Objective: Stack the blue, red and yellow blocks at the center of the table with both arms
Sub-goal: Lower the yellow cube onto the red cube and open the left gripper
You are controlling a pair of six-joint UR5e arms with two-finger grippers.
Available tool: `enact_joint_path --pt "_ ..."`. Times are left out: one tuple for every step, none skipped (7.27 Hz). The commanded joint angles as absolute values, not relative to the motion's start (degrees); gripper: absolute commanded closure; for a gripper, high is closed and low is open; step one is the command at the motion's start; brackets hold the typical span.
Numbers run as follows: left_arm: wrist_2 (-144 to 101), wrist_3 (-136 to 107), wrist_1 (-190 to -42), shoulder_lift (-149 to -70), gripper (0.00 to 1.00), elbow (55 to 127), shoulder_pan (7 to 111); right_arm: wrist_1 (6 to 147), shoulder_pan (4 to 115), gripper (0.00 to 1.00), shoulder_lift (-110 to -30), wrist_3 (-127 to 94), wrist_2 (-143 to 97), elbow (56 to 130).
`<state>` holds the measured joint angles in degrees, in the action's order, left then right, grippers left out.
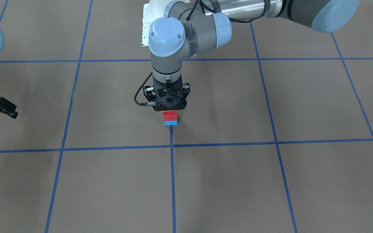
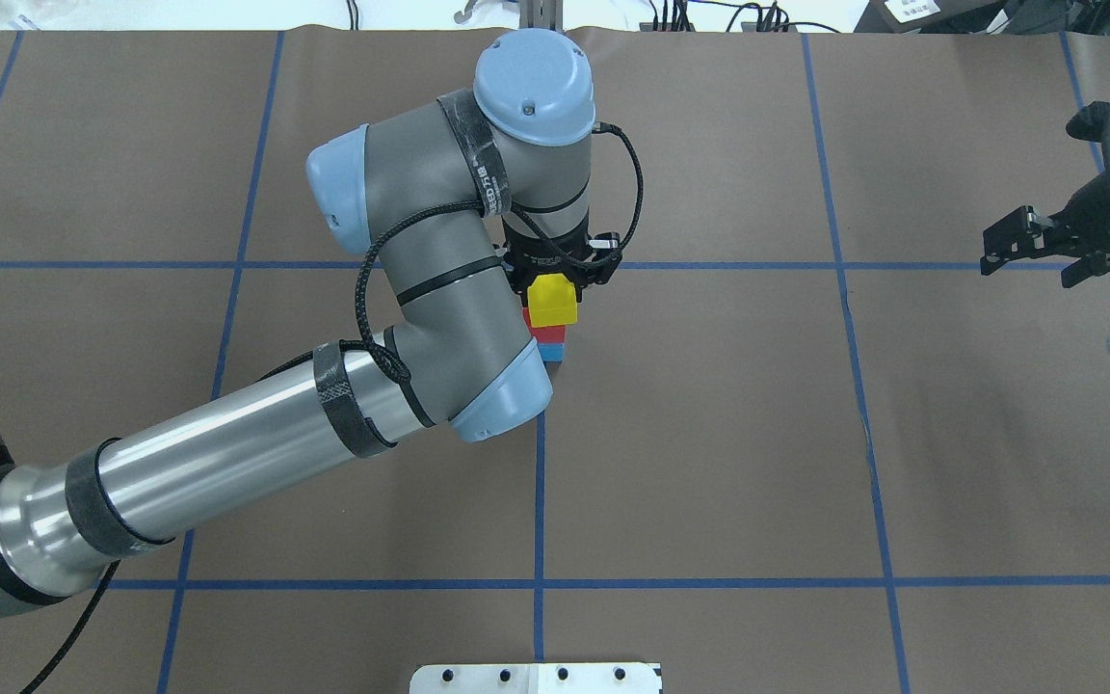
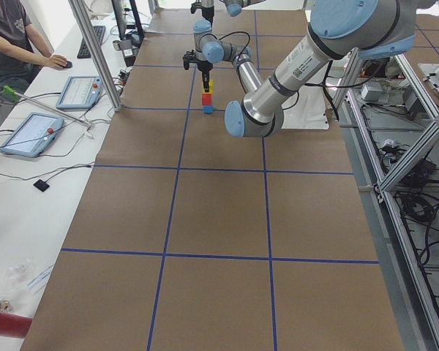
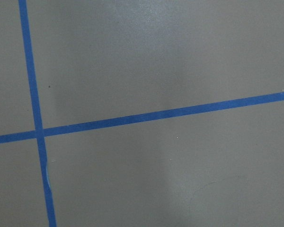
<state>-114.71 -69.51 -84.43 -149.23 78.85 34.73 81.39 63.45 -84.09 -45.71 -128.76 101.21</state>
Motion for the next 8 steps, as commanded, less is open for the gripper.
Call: enact_joint_path --pt "-114.52 -69.35 -84.46 -149.33 1.0 78.14 34.72 81.39 63.37 0.0 -84.11 -45.88 -128.76 101.16" --pt "-114.52 -69.35 -85.51 -149.33 1.0 77.53 34.72 81.39 63.37 0.0 -84.11 -45.88 -128.76 101.16" --pt "-114.17 -69.26 -86.04 -149.41 1.0 76.82 34.72 81.39 63.37 0.0 -84.11 -45.88 -128.76 101.08" --pt "-114.17 -69.26 -86.04 -149.41 1.0 76.82 34.72 81.39 63.37 0.0 -84.11 -45.88 -128.76 101.07" --pt "-114.17 -69.26 -86.04 -149.41 1.0 76.56 34.8 81.39 63.37 0.0 -84.11 -45.88 -128.76 101.07" --pt "-114.17 -69.17 -86.04 -149.41 1.0 76.55 34.8 81.39 63.37 0.0 -84.11 -45.88 -128.76 101.07" --pt "-114.17 -69.08 -86.04 -149.33 1.0 76.38 34.8 81.39 63.37 0.0 -84.11 -45.88 -128.76 101.07" --pt "-114.17 -69.08 -86.13 -149.41 1.0 76.29 34.72 81.39 63.37 0.0 -84.11 -45.88 -128.76 100.99"
